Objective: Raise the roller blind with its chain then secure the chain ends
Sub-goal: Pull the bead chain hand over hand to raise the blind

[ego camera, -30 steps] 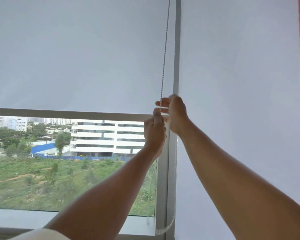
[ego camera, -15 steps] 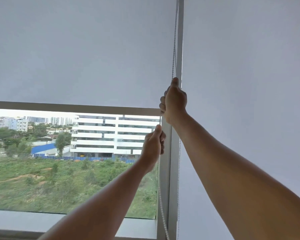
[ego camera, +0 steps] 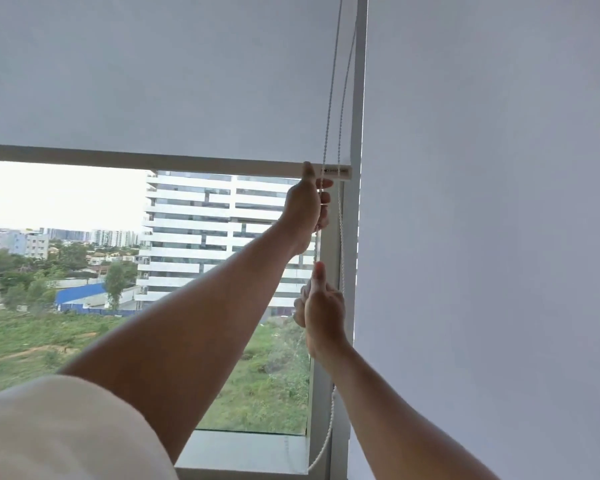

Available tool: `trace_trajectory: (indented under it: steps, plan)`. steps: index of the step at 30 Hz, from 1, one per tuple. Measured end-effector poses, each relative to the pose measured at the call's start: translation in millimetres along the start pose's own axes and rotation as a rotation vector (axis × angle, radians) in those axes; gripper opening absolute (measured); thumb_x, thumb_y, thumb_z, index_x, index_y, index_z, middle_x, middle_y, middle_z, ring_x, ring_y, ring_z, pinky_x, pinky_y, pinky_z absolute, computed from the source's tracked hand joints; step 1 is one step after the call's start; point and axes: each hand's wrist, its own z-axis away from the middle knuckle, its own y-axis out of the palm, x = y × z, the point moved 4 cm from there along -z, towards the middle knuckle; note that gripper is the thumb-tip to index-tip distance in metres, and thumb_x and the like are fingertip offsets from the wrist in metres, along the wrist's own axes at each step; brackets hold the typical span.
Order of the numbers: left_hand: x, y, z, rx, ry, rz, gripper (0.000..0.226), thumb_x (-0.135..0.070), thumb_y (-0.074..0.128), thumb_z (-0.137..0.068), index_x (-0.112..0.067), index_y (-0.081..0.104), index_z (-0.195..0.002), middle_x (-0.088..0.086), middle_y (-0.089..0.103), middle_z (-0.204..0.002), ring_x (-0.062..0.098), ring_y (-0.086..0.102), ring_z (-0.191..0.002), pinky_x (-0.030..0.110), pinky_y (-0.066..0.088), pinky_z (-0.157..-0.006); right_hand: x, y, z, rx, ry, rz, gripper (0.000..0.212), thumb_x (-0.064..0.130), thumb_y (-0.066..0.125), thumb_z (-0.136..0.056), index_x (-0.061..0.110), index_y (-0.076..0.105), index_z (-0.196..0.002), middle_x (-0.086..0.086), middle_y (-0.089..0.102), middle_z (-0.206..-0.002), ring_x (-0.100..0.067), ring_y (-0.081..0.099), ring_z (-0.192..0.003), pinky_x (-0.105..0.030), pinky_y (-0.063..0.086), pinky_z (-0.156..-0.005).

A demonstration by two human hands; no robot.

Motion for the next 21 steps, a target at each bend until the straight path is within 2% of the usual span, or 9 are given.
trace_trajectory:
  steps: [3,5,8,10,13,15,17,19,21]
  plan:
    - [-5,2,-3,-0.214,0.041,-0.059,0.05,-0.052,0.035,-0.102,-0.021,0.046,-0.065,-0.003,0.035,-0.057,0.017,0.03,-0.051,0.032,0.027,-0.06,2,4,-1,0.075,0.02,-0.048,0.055,0.044,0.04,-0.103,0.024,0.027,-0.054,0.007,0.018,-0.044,-0.01,0.015,-0.035,-0.017,0.016,-0.037]
    - [-6,2,-3,-0.315,0.141,-0.032,0.055,-0.046,0.039,-0.101,-0.02,0.031,-0.054,-0.001,0.027,-0.051,0.022,0.026,-0.054,0.038,0.023,-0.058,5,5,-5,0.111,0.031,-0.07,0.057,0.042,0.038,-0.104,0.025,0.028,-0.051,0.005,0.017,-0.046,-0.011,0.013,-0.038,-0.018,0.015,-0.037]
    - [-8,4,-1,-0.298,0.264,0.031,0.056,-0.042,0.04,-0.1,-0.02,0.023,-0.051,0.001,0.019,-0.053,0.021,0.018,-0.053,0.041,0.016,-0.057,6,1,-16,0.129,0.049,0.032,0.056,0.032,0.031,-0.103,0.025,0.035,-0.048,0.007,0.026,-0.042,-0.013,0.02,-0.04,-0.02,0.023,-0.037]
    - [-8,4,0,-0.269,0.297,0.064,0.057,-0.042,0.04,-0.1,-0.021,0.02,-0.051,0.002,0.016,-0.056,0.02,0.015,-0.053,0.044,0.012,-0.057,12,-1,-24,0.129,0.09,0.075,0.044,0.025,0.029,-0.098,0.021,0.044,-0.056,0.007,0.033,-0.044,-0.013,0.027,-0.044,-0.023,0.028,-0.042]
    - [-9,5,2,-0.243,0.333,0.074,0.06,-0.041,0.041,-0.101,-0.021,0.021,-0.049,0.002,0.015,-0.055,0.019,0.014,-0.053,0.046,0.011,-0.056,37,-4,-41,0.044,0.112,0.05,0.038,0.019,0.029,-0.097,0.014,0.055,-0.07,0.001,0.051,-0.055,-0.015,0.043,-0.052,-0.027,0.038,-0.051]
    - [-9,6,4,-0.252,0.363,0.055,0.06,-0.041,0.041,-0.101,-0.017,0.025,-0.049,0.004,0.017,-0.053,0.02,0.017,-0.051,0.043,0.014,-0.055,62,-2,-51,0.013,0.078,0.043,0.037,0.022,0.03,-0.099,0.015,0.057,-0.074,0.001,0.057,-0.06,-0.014,0.049,-0.057,-0.029,0.042,-0.056]
    - [-10,8,8,-0.272,0.393,0.027,0.06,-0.044,0.04,-0.1,-0.005,0.033,-0.054,0.009,0.022,-0.053,0.024,0.023,-0.051,0.037,0.023,-0.052,89,1,-60,0.013,0.036,0.02,0.04,0.021,0.03,-0.099,0.02,0.053,-0.066,0.009,0.054,-0.047,-0.01,0.048,-0.051,-0.024,0.042,-0.049]
    - [-9,11,11,-0.272,0.408,0.025,0.06,-0.046,0.041,-0.097,-0.009,0.035,-0.051,0.009,0.03,-0.05,0.023,0.032,-0.049,0.035,0.03,-0.051,115,6,-65,0.035,-0.022,-0.04,0.049,0.011,0.03,-0.096,0.023,0.046,-0.051,0.012,0.045,-0.037,-0.007,0.044,-0.039,-0.016,0.036,-0.037]
    - [0,13,15,-0.239,0.411,0.006,0.06,-0.047,0.041,-0.096,-0.015,0.049,-0.046,0.005,0.046,-0.047,0.021,0.047,-0.047,0.036,0.038,-0.05,135,12,-67,0.082,-0.054,-0.06,0.054,0.01,0.033,-0.094,0.02,0.052,-0.044,0.009,0.05,-0.04,-0.01,0.05,-0.04,-0.017,0.039,-0.04]
